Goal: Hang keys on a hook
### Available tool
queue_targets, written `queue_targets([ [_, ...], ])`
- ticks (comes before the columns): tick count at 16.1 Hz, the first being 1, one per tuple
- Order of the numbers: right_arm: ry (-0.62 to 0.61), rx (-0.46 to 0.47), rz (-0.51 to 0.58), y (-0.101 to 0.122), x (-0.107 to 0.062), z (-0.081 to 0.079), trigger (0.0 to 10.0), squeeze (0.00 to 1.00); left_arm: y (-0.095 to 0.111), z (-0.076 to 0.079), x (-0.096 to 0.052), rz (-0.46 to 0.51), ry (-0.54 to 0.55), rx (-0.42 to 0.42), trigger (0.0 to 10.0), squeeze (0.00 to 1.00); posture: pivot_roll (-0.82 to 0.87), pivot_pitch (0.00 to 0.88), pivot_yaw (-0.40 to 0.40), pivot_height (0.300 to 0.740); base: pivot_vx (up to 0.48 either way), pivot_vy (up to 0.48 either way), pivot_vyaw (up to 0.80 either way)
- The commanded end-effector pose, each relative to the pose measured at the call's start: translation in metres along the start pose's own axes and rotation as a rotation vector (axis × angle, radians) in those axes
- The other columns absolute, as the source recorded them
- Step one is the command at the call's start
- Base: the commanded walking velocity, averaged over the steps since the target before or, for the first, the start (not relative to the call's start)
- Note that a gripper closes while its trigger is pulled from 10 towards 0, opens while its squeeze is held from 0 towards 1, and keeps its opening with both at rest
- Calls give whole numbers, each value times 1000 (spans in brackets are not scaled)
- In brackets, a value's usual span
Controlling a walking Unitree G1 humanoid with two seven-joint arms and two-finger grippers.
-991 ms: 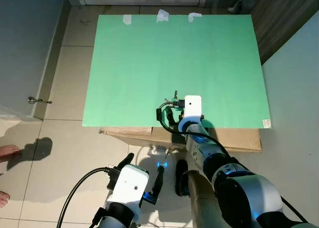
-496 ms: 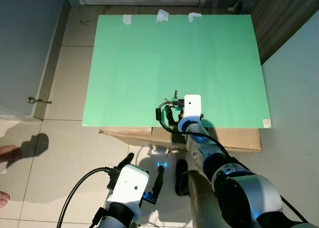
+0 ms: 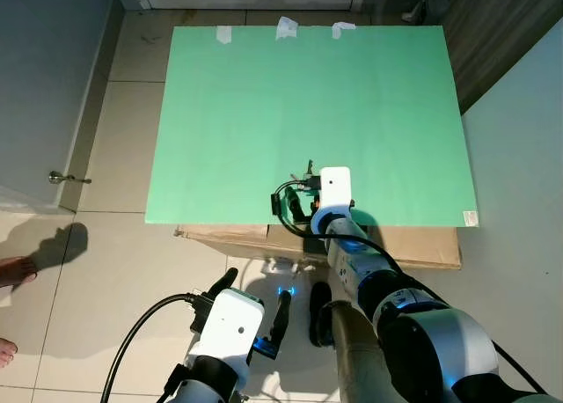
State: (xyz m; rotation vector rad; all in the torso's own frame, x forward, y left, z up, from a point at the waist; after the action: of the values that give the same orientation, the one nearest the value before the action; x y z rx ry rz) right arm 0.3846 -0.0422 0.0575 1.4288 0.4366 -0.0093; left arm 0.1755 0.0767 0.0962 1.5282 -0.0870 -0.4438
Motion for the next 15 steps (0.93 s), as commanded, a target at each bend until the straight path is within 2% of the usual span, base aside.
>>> queue_targets([
  [1, 104, 25, -25, -3, -4, -54, 10000, 0, -6, 11, -3, -22, -26, -28, 10000, 0, 242, 412, 1, 740, 0, 0, 0],
  [4, 68, -17, 0, 7, 0, -40, 10000, 0, -7, 9, 0, -19, -24, -23, 10000, 0, 227, 401, -7, 740, 0, 0, 0],
  [10, 33, -56, 79, 30, 5, -24, 10000, 0, -8, -3, 25, 8, -43, 0, 10000, 0, 169, 293, -29, 740, 0, 0, 0],
  [11, 24, -77, 88, 34, 6, -18, 10000, 0, -13, -13, 22, -6, -24, 21, 10000, 0, 171, 252, -43, 740, 0, 0, 0],
  [13, 7, -90, 93, 38, 7, -9, 10000, 0, -19, -24, 19, -25, 3, 42, 10000, 0, 177, 233, -52, 740, 0, 0, 0],
  [15, -3, -112, 105, 47, 9, -3, 10000, 0, -24, -29, 11, -35, 51, 29, 10000, 0, 203, 215, -79, 740, 0, 0, 0],
])
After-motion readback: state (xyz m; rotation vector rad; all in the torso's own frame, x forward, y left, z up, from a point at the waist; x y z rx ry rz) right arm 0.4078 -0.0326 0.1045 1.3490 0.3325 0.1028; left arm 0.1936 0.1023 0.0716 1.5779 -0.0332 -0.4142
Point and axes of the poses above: a point about 5 cm out from each wrist's last joint towards the gripper, its own x axis pointing out of the wrist towards the gripper, its own y axis along the axis of the wrist's last joint, z = x × y, the point moved 4 cm from there along x, pointing out of the wrist towards the gripper, and after that the axes turned 11 degrees about -x, right-handed, at the moved point
